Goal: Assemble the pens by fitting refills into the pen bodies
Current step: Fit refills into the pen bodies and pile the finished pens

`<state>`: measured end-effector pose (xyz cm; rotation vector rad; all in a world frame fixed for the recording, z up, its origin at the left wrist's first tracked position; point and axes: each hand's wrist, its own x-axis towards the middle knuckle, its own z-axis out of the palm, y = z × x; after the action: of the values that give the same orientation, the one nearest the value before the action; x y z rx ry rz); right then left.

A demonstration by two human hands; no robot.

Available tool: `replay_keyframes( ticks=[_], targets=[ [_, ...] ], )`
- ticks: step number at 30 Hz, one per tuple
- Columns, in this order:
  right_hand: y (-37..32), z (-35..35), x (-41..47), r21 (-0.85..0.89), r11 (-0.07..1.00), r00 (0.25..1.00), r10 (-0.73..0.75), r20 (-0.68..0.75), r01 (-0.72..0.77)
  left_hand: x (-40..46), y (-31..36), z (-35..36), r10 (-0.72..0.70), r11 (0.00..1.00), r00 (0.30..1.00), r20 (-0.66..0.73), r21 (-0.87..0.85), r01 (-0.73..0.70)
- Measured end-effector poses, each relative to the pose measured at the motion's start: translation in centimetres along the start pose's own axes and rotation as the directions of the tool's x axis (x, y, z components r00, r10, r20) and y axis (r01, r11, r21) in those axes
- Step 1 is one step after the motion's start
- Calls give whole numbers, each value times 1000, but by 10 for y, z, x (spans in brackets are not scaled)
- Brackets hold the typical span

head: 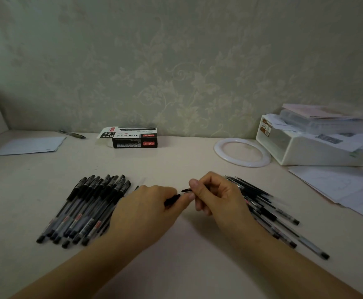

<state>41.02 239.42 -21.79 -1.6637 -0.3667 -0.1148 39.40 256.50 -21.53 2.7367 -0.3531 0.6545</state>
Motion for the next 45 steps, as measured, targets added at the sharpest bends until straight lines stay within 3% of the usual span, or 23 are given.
replay_keyframes(
  ticks=[5,7,12,18,24,36,45],
  targets=[
    [0,-6,4,1,998,986,-68,-153,69,-1,3,-2,-60,998,998,15,-32,60],
    [5,-11,4,-137,989,981,-80,-175,56,-3,6,-3,-60,994,998,26,-86,62],
    [13,-11,1,-555,826,988,-148,-39,102,-3,1,-5,-62,980,998,35,-190,67],
    [16,-6,-1,-654,732,981,-161,104,190,-3,-3,2,49,981,996,80,-191,-33],
    [17,-7,-3,-623,768,989,-120,89,149,-1,-7,3,55,979,995,78,-202,-38],
    [12,-9,0,-322,940,994,-98,56,111,0,-4,3,171,914,980,99,-386,-121],
    [6,-10,0,-213,967,990,-124,73,137,2,-8,-2,148,941,971,187,-329,-80]
  ],
)
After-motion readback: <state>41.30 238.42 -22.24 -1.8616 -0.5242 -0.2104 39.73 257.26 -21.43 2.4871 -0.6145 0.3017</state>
